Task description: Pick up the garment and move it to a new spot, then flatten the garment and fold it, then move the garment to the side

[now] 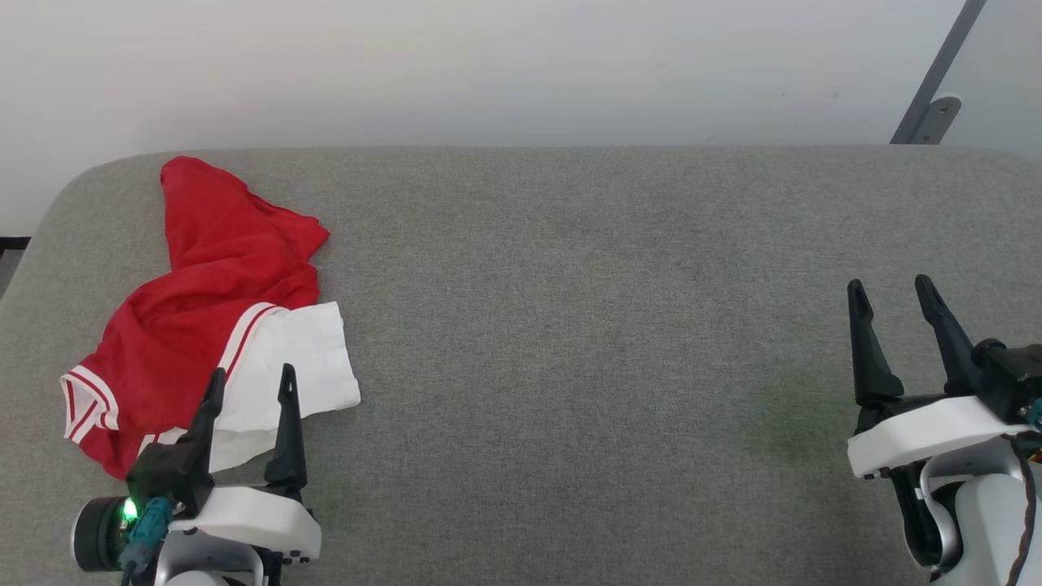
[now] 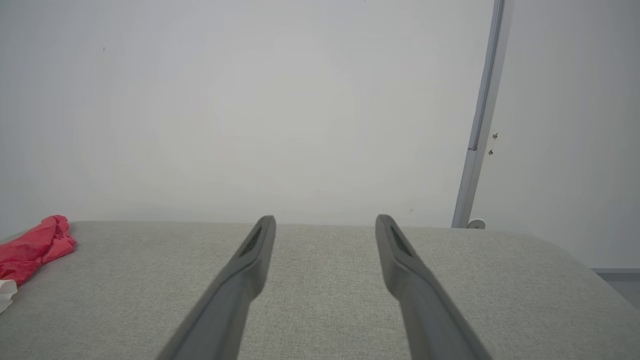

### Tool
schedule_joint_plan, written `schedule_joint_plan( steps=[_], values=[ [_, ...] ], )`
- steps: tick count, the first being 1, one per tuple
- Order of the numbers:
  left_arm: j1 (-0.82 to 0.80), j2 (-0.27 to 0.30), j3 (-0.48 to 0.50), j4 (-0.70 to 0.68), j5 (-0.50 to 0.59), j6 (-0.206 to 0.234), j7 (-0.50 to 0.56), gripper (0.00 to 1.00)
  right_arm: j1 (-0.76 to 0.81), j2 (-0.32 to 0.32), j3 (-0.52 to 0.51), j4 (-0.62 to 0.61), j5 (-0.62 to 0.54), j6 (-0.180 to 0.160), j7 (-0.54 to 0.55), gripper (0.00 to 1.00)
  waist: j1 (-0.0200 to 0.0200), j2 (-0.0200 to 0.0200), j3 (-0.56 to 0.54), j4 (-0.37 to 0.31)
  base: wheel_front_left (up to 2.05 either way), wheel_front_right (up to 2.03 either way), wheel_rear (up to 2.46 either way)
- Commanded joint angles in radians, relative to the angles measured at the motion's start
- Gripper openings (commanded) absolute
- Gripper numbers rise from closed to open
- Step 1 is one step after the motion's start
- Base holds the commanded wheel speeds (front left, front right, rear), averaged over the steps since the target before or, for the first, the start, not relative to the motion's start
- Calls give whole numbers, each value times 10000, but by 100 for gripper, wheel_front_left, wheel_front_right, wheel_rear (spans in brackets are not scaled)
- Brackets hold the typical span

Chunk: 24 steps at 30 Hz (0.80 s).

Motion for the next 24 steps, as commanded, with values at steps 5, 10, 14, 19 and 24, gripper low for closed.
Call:
schedule_joint_plan(
  steps=[5,10,14,19,24],
  values=[
    [24,-47,115,129,551,-180,-169,100,110,22,-54,-96,-331,18,-170,100,0,-1,0,-18,0,0,0],
    [75,-132,256,237,919,-331,-267,100,142,67,-65,-75,-445,16,-270,100,0,-1,-14,-36,0,0,0],
    [107,-201,388,277,1164,-447,-337,100,146,72,-70,-70,-478,14,-334,100,0,-1,-24,-35,0,0,0],
    [86,-283,563,340,1491,-625,-423,100,117,32,-93,-96,-660,14,-427,100,0,-1,-39,-24,0,0,0],
    [89,-352,711,401,1663,-785,-465,100,147,26,-94,-95,-764,14,-461,100,0,-1,-60,5,0,0,0]
  ],
)
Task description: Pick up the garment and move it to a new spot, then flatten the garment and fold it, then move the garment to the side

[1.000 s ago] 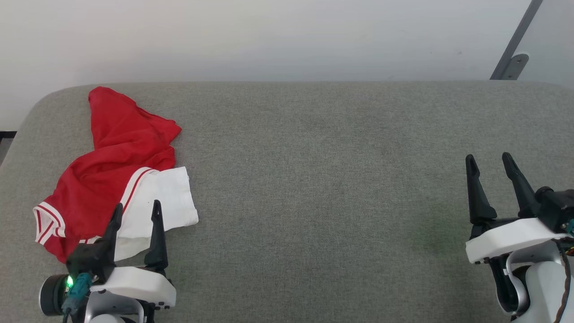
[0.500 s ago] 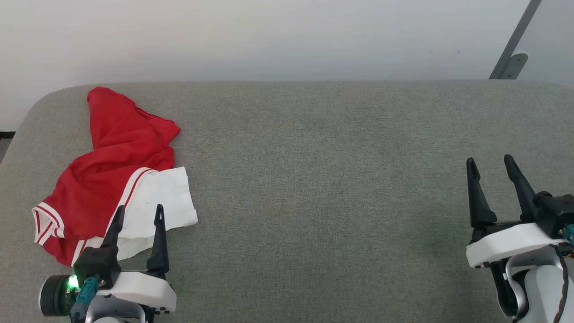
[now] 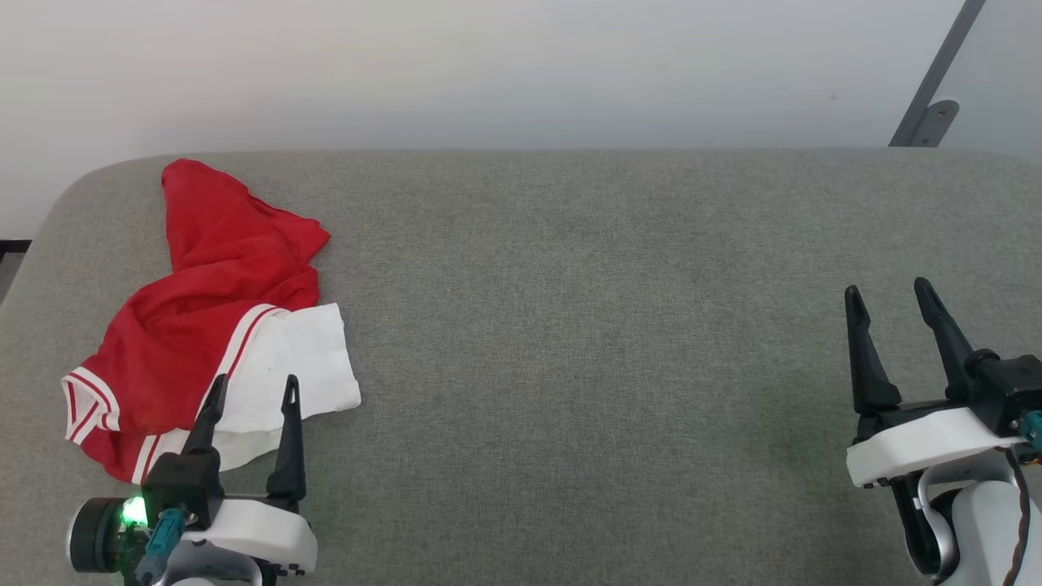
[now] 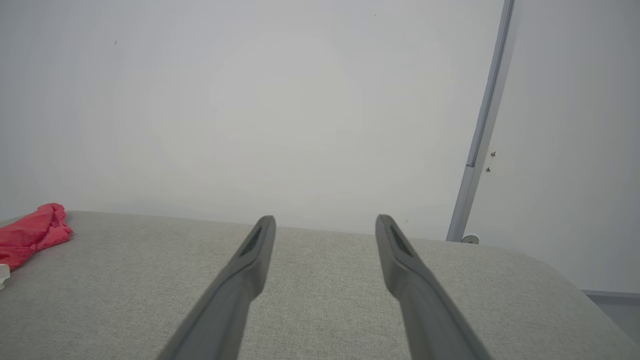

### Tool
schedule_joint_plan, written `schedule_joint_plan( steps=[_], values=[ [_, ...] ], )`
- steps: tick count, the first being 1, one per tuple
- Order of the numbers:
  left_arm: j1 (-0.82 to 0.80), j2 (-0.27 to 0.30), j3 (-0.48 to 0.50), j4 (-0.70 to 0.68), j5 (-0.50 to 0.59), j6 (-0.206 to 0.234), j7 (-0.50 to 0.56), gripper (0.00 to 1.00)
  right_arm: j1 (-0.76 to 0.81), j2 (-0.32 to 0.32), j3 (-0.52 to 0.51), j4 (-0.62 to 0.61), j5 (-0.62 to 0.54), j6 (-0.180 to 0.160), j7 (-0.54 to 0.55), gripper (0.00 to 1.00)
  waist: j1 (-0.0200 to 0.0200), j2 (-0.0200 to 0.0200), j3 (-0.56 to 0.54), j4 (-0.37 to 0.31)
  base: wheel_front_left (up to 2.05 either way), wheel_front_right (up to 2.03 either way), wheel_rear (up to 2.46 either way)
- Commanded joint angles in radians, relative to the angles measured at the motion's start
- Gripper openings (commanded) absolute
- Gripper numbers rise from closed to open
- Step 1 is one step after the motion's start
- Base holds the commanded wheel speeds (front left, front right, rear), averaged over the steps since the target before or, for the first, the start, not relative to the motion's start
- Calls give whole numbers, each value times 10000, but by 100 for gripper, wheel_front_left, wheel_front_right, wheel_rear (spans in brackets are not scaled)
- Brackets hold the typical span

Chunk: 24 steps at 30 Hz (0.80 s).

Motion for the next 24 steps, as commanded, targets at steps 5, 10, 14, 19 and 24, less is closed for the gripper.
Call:
schedule_joint_plan(
  steps=[5,10,14,19,24],
  values=[
    [-22,-96,136,75,45,-172,-55,100,57,42,-31,-85,13,4,-50,100,0,0,8,120,0,0,0],
    [-112,-225,258,215,4,-278,-53,100,147,97,16,-73,153,4,-50,100,0,0,1,527,0,0,0],
    [-29,-290,388,237,-18,-323,-53,100,204,163,286,-15,249,4,-51,100,0,0,-14,1104,0,0,0],
    [127,-429,557,257,-80,-359,-41,100,137,288,711,118,374,4,-49,100,0,0,-6,2041,0,0,0],
    [231,-575,716,290,-159,-344,-41,100,8,455,1094,273,482,4,-49,100,0,0,3,3037,0,0,0]
  ],
)
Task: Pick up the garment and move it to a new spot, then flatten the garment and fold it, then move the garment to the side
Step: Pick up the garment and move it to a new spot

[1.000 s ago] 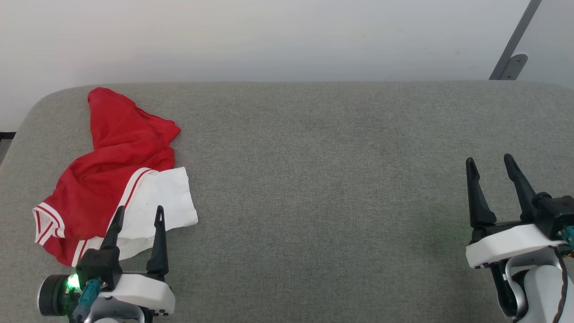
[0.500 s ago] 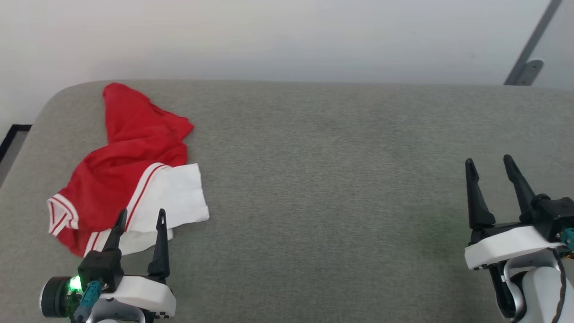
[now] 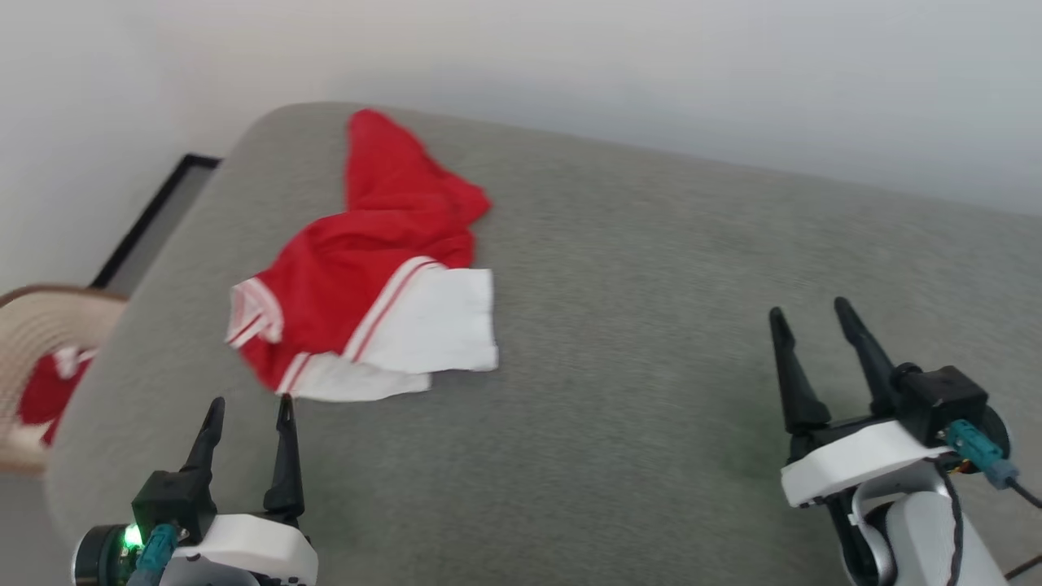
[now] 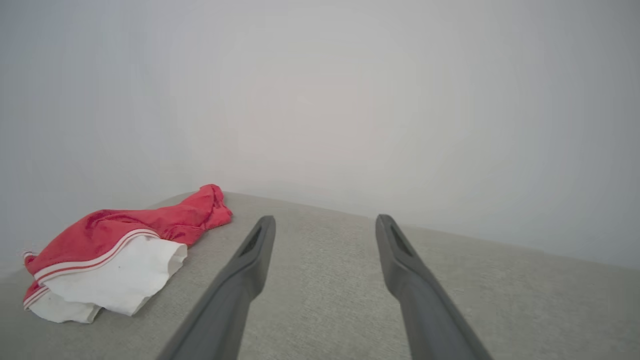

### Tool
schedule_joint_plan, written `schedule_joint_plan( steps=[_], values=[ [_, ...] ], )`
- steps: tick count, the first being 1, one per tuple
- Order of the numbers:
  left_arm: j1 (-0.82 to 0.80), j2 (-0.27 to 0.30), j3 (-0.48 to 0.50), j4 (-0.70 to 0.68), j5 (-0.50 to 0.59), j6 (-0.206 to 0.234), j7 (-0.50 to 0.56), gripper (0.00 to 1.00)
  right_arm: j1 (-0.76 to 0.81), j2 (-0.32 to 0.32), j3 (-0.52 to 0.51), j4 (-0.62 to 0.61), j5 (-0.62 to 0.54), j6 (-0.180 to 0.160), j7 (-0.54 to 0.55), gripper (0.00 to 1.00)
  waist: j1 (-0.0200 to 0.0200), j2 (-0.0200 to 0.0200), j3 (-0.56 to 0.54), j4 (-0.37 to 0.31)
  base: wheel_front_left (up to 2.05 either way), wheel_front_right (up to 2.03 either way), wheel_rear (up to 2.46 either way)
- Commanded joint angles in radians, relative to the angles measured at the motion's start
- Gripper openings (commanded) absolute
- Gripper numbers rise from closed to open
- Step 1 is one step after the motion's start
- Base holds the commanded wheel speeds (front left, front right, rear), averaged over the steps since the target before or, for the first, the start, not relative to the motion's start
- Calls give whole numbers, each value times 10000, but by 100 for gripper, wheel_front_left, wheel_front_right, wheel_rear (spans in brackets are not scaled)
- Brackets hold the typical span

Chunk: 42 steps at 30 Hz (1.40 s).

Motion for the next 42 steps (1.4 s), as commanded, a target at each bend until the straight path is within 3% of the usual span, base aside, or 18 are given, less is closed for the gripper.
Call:
schedule_joint_plan(
  steps=[1,11,18,24,28,34,38,42],
  values=[
    [86,-19,55,10,-95,9,-20,100,-47,55,82,53,65,4,-49,100,0,0,-10,735,0,0,0],
    [456,-209,291,-30,-225,-34,-22,100,59,329,844,378,256,4,-49,100,0,0,-252,2484,0,0,0],
    [1011,-273,651,-559,-581,257,-20,100,-414,412,1661,691,395,3,-49,100,0,0,-140,2598,0,0,0],
    [1237,-270,475,-682,-832,397,-20,100,-571,333,1738,724,496,3,-49,100,0,0,-111,2592,0,0,0],
    [829,-264,117,-510,-701,161,-20,100,-360,287,1536,674,482,3,-49,100,0,0,-53,2515,0,0,0],
    [-557,-127,56,-200,-880,-332,-20,100,-669,143,1523,558,277,3,-49,100,0,0,724,1671,0,0,0],
    [-1961,516,-62,1003,-1695,-503,16,100,-985,74,1453,455,170,3,-49,100,0,0,1462,958,0,0,0],
    [-3772,1720,-1215,2381,-3593,-519,1119,100,-1308,-51,1355,375,77,3,-49,100,0,0,2174,370,0,0,0]
  ],
)
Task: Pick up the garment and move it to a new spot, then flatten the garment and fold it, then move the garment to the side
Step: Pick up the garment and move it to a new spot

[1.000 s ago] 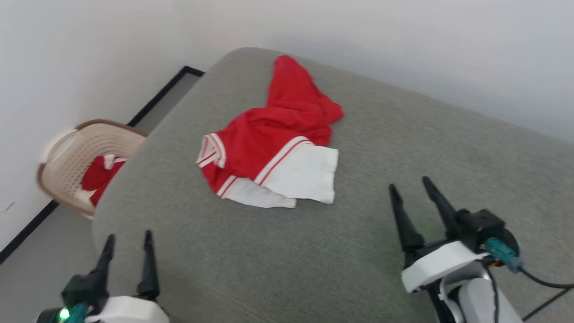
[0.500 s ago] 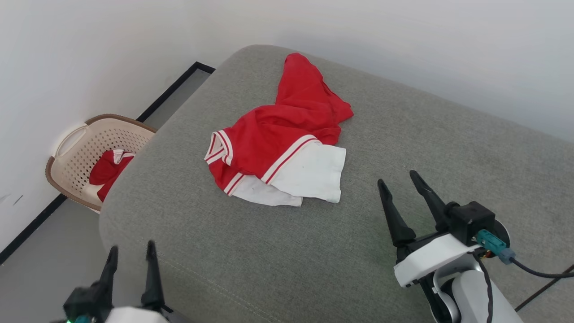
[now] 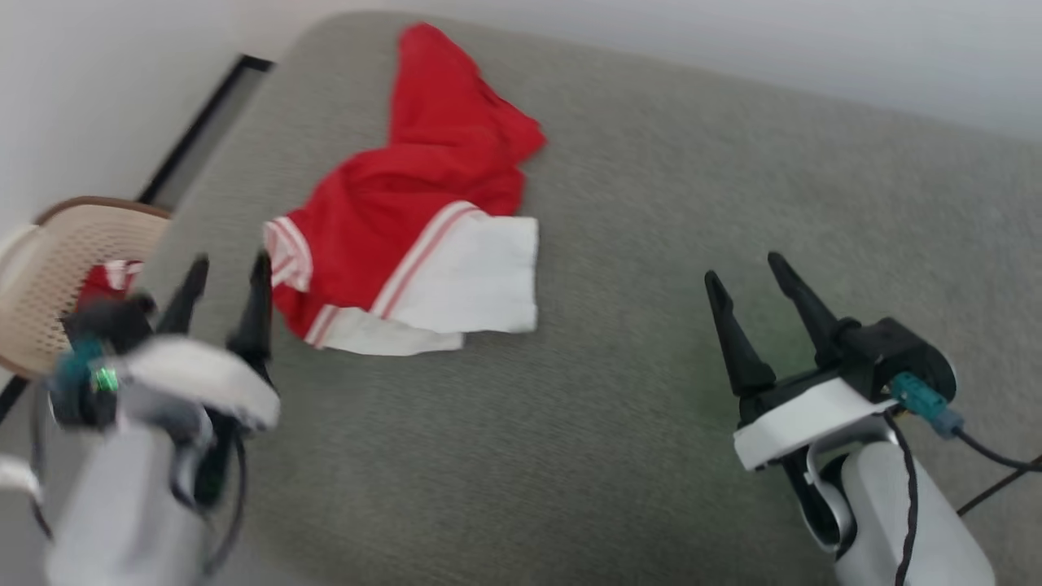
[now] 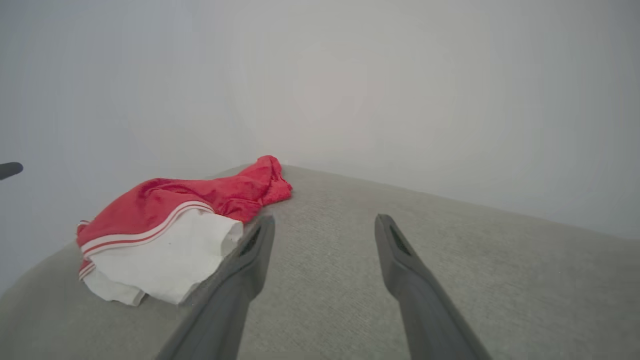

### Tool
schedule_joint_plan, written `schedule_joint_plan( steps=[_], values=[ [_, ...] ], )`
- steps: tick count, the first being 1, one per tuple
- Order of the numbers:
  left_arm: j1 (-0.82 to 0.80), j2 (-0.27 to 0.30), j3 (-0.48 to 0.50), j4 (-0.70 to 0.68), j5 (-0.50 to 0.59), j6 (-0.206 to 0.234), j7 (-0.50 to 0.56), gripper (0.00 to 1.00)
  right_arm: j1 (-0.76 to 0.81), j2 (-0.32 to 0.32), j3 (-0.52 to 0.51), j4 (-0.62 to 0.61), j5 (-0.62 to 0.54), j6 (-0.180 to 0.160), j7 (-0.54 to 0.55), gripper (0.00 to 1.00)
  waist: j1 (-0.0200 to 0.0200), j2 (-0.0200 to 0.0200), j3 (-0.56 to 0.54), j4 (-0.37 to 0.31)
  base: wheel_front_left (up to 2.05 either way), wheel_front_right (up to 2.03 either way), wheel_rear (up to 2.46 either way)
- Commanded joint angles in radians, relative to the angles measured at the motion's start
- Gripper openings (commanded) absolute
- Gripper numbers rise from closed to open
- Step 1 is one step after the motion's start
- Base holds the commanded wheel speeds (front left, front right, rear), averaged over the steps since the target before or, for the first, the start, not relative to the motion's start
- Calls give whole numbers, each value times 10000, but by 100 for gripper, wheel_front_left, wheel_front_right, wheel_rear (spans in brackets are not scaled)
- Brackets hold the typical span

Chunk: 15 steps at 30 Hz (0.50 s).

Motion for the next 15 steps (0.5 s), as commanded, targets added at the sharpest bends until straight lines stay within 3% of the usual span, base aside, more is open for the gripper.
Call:
schedule_joint_plan(
  steps=[1,5,9,15],
  values=[
    [-722,595,-406,453,-970,-32,684,100,-262,-67,-14,-69,-127,1,-47,100,0,0,953,-864,0,0,0],
    [-1974,1816,-1555,1250,-3562,-37,2856,100,-572,-46,-102,-159,-200,1,-47,100,0,0,1484,-1349,0,0,0],
    [-2592,2863,-2022,1547,-5939,-37,4961,100,-771,46,-210,-213,-230,1,-47,100,0,0,1799,-1762,0,0,0],
    [-2976,3766,-2621,1671,-7840,-39,7548,100,-977,82,-338,-399,-316,1,-47,100,0,0,2337,-2138,0,0,0]
  ],
)
